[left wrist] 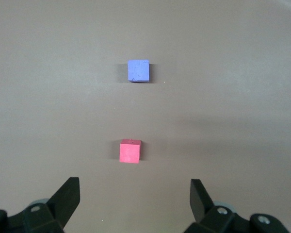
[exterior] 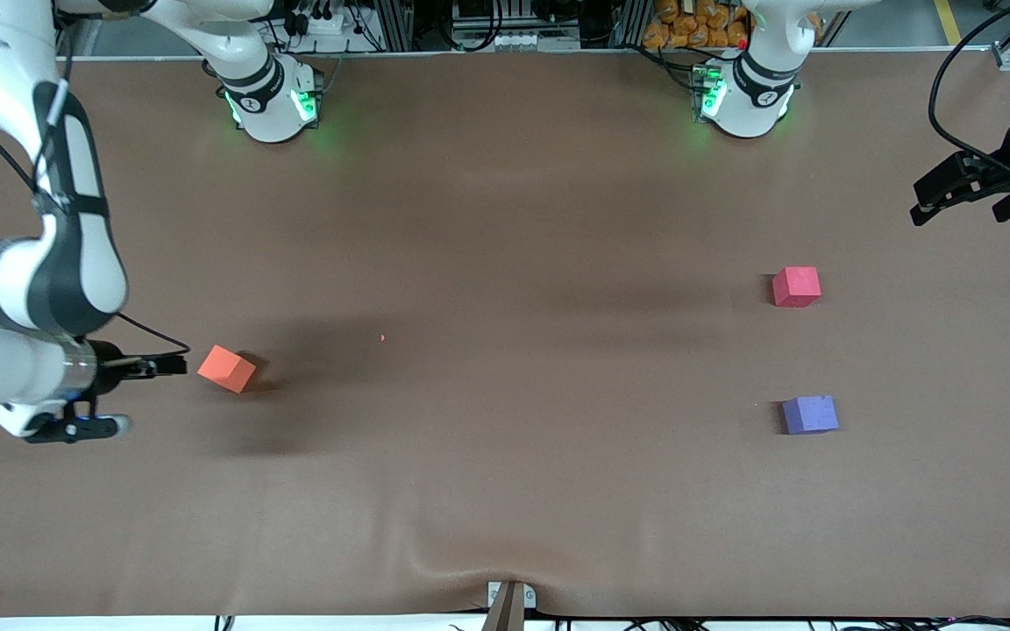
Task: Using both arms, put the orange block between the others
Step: 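Reach the right gripper down to the orange cube and grasp it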
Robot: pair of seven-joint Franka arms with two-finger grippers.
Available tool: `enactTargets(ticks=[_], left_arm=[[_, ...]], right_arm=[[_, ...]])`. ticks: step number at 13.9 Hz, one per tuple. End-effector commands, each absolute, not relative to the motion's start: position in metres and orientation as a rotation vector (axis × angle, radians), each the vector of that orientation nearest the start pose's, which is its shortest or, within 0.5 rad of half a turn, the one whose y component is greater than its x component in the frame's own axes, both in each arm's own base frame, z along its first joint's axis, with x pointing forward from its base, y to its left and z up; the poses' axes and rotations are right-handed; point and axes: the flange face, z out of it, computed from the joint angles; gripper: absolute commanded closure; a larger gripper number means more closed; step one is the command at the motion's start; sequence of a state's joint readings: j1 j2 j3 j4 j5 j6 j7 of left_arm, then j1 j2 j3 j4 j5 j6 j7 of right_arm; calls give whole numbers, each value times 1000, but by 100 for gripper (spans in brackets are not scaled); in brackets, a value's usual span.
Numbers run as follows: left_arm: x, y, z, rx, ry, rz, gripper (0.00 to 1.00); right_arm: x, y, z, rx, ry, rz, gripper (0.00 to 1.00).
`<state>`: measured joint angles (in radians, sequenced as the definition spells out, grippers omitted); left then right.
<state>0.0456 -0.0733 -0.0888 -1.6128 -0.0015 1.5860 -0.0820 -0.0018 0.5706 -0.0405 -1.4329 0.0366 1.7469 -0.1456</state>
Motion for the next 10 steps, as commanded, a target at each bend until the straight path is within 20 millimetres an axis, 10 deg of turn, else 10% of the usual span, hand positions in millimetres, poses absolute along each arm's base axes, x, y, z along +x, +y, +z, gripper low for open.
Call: enactTargets(ticks=[1,10], left_arm=[[532,-26,647,-3147,-31,-88,0],[531,-25,646,-3148,-36,-79,0]], right_arm=[[681,-9,320,-3042,-336,437,0],[668,4,225,-2857,-884,495,0]])
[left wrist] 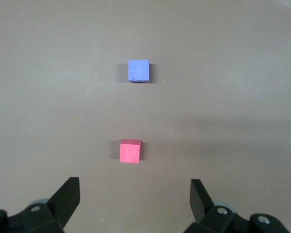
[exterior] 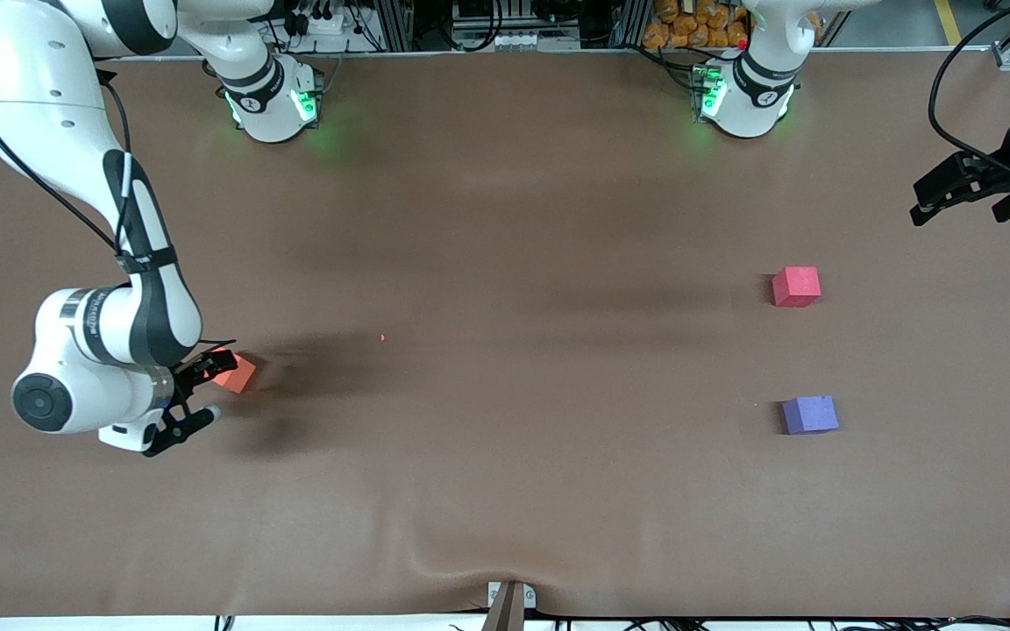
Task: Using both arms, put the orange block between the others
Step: 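Reach the right gripper down to the orange cube and grasp it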
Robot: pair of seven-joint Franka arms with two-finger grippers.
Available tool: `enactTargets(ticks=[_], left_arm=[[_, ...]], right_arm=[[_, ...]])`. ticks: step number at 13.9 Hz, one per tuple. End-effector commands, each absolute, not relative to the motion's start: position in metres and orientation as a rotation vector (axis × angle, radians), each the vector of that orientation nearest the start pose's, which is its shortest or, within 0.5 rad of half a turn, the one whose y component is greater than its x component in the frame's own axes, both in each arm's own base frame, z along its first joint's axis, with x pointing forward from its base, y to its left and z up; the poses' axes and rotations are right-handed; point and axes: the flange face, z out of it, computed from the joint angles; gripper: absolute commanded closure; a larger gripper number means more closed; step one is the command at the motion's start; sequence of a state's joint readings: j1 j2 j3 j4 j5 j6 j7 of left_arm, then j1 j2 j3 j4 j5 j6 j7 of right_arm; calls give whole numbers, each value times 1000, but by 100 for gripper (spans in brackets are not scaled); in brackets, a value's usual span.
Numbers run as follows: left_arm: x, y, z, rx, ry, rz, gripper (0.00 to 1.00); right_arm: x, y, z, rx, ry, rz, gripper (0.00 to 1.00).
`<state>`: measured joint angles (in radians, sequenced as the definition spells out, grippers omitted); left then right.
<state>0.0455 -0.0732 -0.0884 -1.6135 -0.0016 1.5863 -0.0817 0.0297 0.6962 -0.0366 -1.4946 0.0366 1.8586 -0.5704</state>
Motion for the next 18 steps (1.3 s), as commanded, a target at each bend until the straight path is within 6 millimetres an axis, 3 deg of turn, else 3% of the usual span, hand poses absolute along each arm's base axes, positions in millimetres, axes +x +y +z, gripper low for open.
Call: enactTargets(ticks=[1,5,18], left_arm=[[531,-24,646,-3148,-39,-79,0],[531,-25,650,-3148,-39,-93,0],[540,-22,649,-3139,-72,-151,0]], right_arm=[[664,10,220,-2840,-912,514,0],[656,24,208,-2771,-1047,542,0],[649,22,183,-2658,-1273,521,0]])
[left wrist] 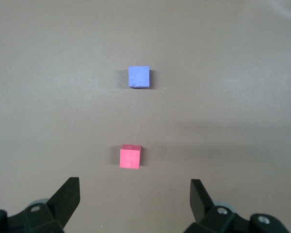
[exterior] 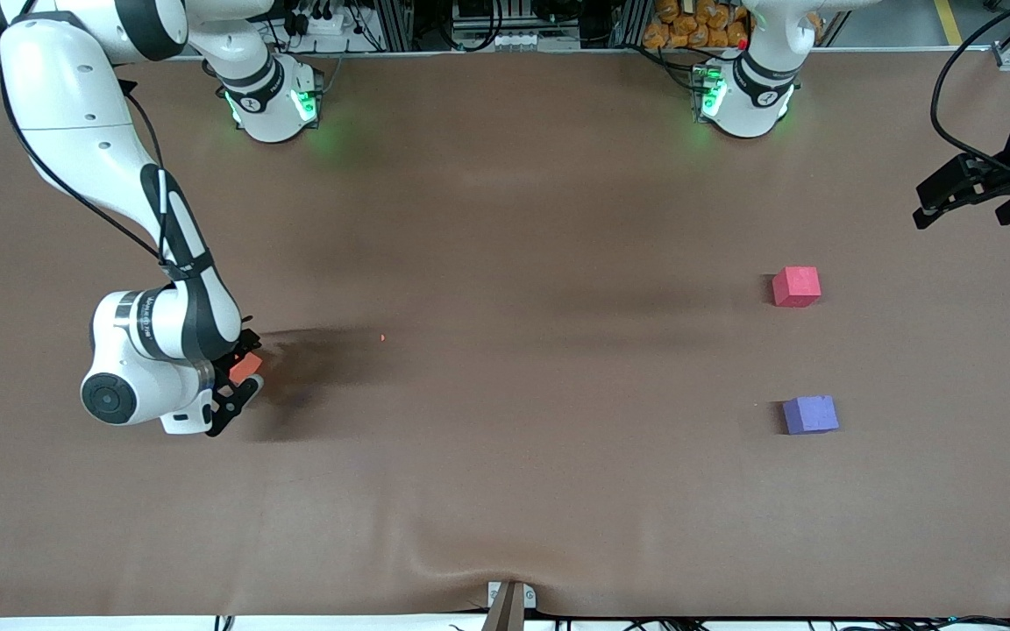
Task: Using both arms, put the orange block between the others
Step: 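Lift the orange cube and carry it toward the table's middle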
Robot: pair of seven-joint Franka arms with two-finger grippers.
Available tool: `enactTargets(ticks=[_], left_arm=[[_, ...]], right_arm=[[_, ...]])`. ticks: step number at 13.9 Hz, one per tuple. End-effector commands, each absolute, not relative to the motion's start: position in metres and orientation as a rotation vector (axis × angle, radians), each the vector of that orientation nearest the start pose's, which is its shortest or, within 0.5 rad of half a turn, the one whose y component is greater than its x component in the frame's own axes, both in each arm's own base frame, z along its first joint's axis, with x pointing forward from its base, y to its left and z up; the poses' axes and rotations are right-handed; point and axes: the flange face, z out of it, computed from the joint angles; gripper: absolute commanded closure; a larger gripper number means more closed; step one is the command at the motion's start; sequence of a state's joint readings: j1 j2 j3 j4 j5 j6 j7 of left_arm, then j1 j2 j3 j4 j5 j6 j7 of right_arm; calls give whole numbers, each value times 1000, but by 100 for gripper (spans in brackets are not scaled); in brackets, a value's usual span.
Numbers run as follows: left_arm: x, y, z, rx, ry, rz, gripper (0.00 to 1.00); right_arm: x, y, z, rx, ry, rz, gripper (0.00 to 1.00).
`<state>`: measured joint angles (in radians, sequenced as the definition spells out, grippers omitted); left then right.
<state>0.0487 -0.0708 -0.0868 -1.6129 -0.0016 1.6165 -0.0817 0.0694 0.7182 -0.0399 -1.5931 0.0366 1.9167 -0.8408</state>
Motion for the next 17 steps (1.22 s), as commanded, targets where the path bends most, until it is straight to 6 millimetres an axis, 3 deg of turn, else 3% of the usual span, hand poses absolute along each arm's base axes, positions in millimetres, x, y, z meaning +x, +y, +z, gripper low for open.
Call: enactTargets(ticks=[1,3,4,5,6,10,13,17], left_arm=[[541,-23,650,-3139,-70,-161,0],[542,-23,649,-3140,-70,-161,0],[543,-23,647,-3139,-70,-154,0],[543,-23,647,-3139,-70,-154,0],[544,-24,646,-3140,-65,-152,0],[542,-24,648,-3139,-65,-154,0],[541,-24,649,-3139,-63,-154,0],[541,-26,649,-3139,-60,-152,0]], right_arm=[[649,22,182,-2658,-1276,517,0],[651,22,183,-2664,-1279,505,2],[651,22,183,-2662,-1281,505,29],[651,22,183,-2657,-1292,505,49],[651,23,183,-2655,-1302,501,56],[656,24,190,-2658,-1308,477,61],[670,30,208,-2687,-1283,404,60],[673,84,222,-2728,-939,317,60]])
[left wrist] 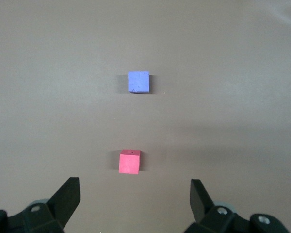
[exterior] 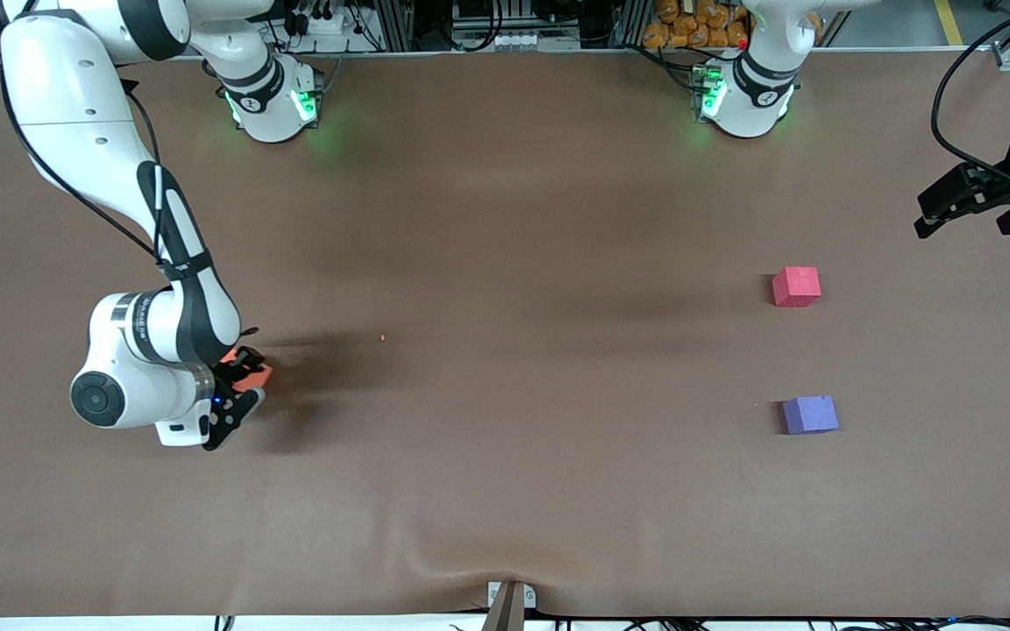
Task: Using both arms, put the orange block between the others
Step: 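Lift the orange cube and carry it toward the table's middle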
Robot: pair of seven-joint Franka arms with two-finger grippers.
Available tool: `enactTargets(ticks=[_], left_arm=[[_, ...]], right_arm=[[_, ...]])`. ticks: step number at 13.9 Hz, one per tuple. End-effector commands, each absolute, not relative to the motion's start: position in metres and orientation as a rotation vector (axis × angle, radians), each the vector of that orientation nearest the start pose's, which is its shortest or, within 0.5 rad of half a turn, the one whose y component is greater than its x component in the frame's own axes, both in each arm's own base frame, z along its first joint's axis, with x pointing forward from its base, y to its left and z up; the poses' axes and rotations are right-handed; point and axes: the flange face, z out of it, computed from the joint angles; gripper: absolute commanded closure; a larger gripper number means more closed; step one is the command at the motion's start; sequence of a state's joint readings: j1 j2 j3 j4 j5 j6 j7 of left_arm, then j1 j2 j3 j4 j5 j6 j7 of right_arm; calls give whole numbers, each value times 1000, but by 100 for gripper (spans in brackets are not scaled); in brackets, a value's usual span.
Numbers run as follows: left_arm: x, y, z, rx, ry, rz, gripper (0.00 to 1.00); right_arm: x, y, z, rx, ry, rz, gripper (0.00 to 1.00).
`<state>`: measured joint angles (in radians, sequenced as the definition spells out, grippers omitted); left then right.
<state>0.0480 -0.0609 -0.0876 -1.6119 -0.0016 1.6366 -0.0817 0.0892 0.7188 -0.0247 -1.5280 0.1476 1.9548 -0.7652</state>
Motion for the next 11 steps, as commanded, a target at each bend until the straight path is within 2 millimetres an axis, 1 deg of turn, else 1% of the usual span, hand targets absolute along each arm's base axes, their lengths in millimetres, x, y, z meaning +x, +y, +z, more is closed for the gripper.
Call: enactTargets(ticks=[1,3,5,7,9,10,11], left_arm=[[540,-25,649,-3139,-62,-152,0],[540,-25,649,-3140,-63,-154,0],[540,-25,650,-3142,-63,-156,0],[539,-26,651,-3145,-63,-158,0],[539,-26,651,-3145,-63,-158,0],[539,-26,651,-3145,-63,-158,0],[540,-26,650,-3145,-63,-156,0]], right_arm=[[671,103,225,-2726,-846,311,60],[665,149,230,-2693,-642,305,59],[651,212,235,-2658,-510,329,59],[639,259,238,-2687,-385,344,59],[622,312,242,-2717,-277,331,55],[611,338,242,-2709,-201,344,52],[599,365,243,-2685,-109,354,51]])
